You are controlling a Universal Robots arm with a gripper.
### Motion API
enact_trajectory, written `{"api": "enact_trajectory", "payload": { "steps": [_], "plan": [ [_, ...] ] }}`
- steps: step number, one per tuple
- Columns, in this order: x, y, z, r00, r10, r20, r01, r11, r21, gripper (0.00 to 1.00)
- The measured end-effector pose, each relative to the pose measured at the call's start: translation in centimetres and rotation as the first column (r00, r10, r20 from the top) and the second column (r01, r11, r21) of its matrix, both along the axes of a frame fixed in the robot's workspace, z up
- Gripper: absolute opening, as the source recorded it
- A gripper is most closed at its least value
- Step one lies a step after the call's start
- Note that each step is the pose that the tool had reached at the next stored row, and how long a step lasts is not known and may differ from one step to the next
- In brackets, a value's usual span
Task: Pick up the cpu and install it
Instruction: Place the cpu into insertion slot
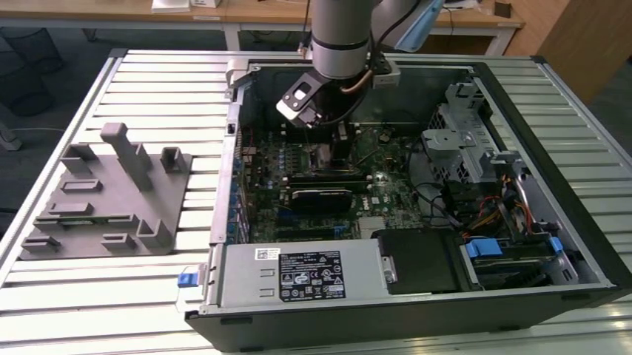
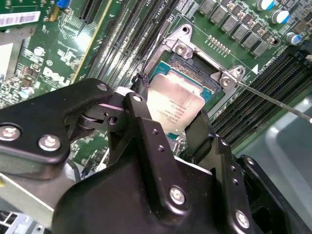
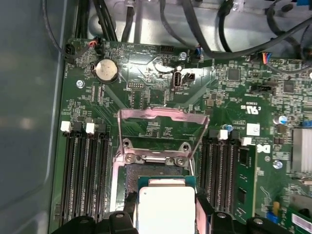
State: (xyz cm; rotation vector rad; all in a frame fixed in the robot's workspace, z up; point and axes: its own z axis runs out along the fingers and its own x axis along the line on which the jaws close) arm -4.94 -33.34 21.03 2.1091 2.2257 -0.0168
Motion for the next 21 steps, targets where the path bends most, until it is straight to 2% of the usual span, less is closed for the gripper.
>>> {"api": "enact_trajectory", "payload": {
  "steps": [9, 10, 11, 13, 21],
  "plan": [
    [0.0, 0.36, -0.98, 1.0, 0.0, -0.0001, 0.0, 1.0, -0.0001, 0.55],
    [0.0, 0.47, -1.27, 1.0, 0.0, -0.0006, 0.0, 1.0, 0.0, 0.55],
    [0.0, 0.69, -1.36, 1.0, 0.0, -0.0007, 0.0, 1.0, 0.0, 0.55],
    [0.0, 0.82, -1.44, 1.0, 0.0, -0.0005, 0.0, 1.0, 0.0002, 0.55],
    [0.0, 0.85, -1.82, 1.0, 0.0, -0.0011, 0.0, 1.0, -0.0005, 0.55]
  ]
}}
